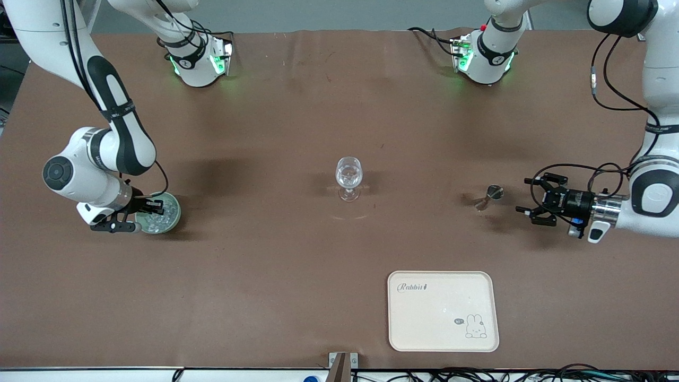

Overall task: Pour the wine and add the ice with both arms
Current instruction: 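Grasp an ice cube with the right gripper while the left gripper grasps the jigger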

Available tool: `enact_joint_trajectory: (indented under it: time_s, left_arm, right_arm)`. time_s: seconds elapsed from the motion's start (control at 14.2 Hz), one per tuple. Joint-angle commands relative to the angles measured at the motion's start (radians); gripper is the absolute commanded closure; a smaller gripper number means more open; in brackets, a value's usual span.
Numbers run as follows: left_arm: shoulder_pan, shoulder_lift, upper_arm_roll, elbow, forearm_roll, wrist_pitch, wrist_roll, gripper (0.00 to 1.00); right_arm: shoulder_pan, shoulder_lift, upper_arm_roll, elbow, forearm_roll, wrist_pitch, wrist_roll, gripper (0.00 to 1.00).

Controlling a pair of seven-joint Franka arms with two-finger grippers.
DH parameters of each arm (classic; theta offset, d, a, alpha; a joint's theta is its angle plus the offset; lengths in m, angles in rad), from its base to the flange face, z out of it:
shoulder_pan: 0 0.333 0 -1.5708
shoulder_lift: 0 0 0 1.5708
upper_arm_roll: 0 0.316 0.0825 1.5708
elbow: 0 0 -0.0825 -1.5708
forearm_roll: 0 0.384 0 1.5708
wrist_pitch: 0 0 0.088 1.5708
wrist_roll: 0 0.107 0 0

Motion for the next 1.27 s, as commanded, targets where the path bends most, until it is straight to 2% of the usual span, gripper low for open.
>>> enact_joint_trajectory:
  time_s: [0.0,0.42,0.7,0.99,1.2]
  left_arm:
    - [0.007,0.024,-0.005,-0.014,-0.027,-0.011,-0.003,0.00]
    - [0.013,0.102,-0.005,-0.013,-0.093,-0.003,0.030,0.03]
    - [0.008,0.133,-0.005,-0.013,-0.130,-0.003,0.037,0.09]
    - [-0.002,0.161,-0.005,-0.013,-0.185,-0.003,0.065,0.12]
    - [-0.004,0.173,-0.007,-0.013,-0.186,-0.002,0.066,0.19]
  right_arm:
    - [0.006,-0.018,-0.005,-0.008,0.016,-0.002,0.006,0.95]
    - [-0.003,-0.038,-0.013,0.143,0.013,-0.235,-0.003,0.95]
    - [-0.015,-0.040,-0.016,0.243,0.008,-0.370,-0.001,0.95]
    - [-0.017,-0.040,-0.016,0.271,0.005,-0.405,0.000,0.94]
    - [-0.017,-0.040,-0.016,0.271,0.003,-0.405,0.002,0.94]
